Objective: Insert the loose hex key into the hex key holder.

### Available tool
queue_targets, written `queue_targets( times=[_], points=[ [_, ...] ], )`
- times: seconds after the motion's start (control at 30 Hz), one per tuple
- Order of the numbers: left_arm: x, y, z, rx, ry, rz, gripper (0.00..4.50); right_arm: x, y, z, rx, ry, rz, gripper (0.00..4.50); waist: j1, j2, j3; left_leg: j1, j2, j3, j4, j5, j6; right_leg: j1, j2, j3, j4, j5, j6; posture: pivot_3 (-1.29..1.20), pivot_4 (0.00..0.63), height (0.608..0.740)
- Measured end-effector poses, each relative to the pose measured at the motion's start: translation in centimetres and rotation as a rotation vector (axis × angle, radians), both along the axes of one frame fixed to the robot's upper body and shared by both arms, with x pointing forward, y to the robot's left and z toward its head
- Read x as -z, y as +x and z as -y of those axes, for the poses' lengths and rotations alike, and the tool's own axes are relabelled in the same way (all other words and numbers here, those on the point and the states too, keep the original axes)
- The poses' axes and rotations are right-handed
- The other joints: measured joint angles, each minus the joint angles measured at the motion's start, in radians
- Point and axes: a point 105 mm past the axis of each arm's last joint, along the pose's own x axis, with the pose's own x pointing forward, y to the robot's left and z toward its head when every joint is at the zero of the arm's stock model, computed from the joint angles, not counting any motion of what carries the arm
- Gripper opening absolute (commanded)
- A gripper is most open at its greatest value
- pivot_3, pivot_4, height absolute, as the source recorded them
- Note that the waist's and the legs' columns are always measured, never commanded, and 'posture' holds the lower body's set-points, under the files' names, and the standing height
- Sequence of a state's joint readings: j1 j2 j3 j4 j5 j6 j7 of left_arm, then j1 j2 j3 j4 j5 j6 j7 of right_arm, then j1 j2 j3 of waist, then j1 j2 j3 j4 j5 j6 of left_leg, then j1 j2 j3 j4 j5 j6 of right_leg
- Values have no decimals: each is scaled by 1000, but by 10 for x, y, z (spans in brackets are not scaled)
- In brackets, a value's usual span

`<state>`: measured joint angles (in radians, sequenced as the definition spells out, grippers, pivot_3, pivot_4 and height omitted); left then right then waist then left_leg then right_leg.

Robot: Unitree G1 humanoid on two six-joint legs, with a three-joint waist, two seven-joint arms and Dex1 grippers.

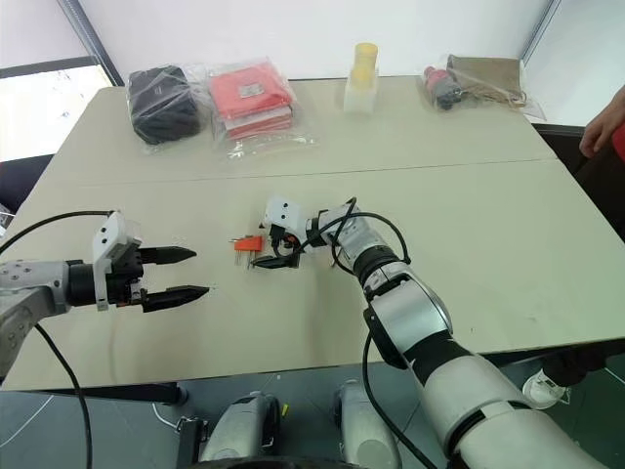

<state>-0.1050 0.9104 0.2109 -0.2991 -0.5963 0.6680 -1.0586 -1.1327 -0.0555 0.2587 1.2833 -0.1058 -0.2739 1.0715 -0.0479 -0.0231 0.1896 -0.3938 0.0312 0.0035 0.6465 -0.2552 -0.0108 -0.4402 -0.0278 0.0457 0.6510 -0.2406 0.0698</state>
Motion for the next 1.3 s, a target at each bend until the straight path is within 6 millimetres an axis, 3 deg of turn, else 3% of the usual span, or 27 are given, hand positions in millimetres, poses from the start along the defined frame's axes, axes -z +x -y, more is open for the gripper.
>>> queue_targets(
  times=[0.5, 0.8, 0.9, 1.07, 1.3],
  points=[
    [3, -2, 1, -37, -8, 6, 4500, 0, 8, 9, 58, -18, 8, 4451, -2, 0, 0, 0, 0, 0, 0, 0, 0, 0, -1, 0, 0, 0, 0, 0, 150, 740],
    [3, 0, 1, -59, -14, 16, 4500, 3, 6, -9, 69, -19, 52, 4451, -27, 0, 0, 2, 1, -1, -1, 0, 0, 1, -1, 0, 0, 1, -1, 0, 150, 740],
    [5, 0, 0, -70, -12, 14, 4500, 4, 4, -14, 59, -15, 49, 3514, -27, 0, 0, 2, 1, -1, -1, 0, 0, 1, -1, 0, 0, 1, -1, 0, 150, 740],
    [9, -2, 0, -82, -18, 3, 4500, 5, -3, -24, 18, -19, 48, 1016, -26, 0, 0, 2, 1, -1, -1, 0, 0, 1, -1, 0, 0, 1, -1, 0, 150, 740],
    [9, -1, -1, -91, -18, 10, 4500, 6, -3, -25, 19, -21, 51, 1016, -25, 0, 0, 2, 1, -2, -1, 0, -1, 1, -1, 0, 0, 1, -1, 0, 150, 740]
  ],
)
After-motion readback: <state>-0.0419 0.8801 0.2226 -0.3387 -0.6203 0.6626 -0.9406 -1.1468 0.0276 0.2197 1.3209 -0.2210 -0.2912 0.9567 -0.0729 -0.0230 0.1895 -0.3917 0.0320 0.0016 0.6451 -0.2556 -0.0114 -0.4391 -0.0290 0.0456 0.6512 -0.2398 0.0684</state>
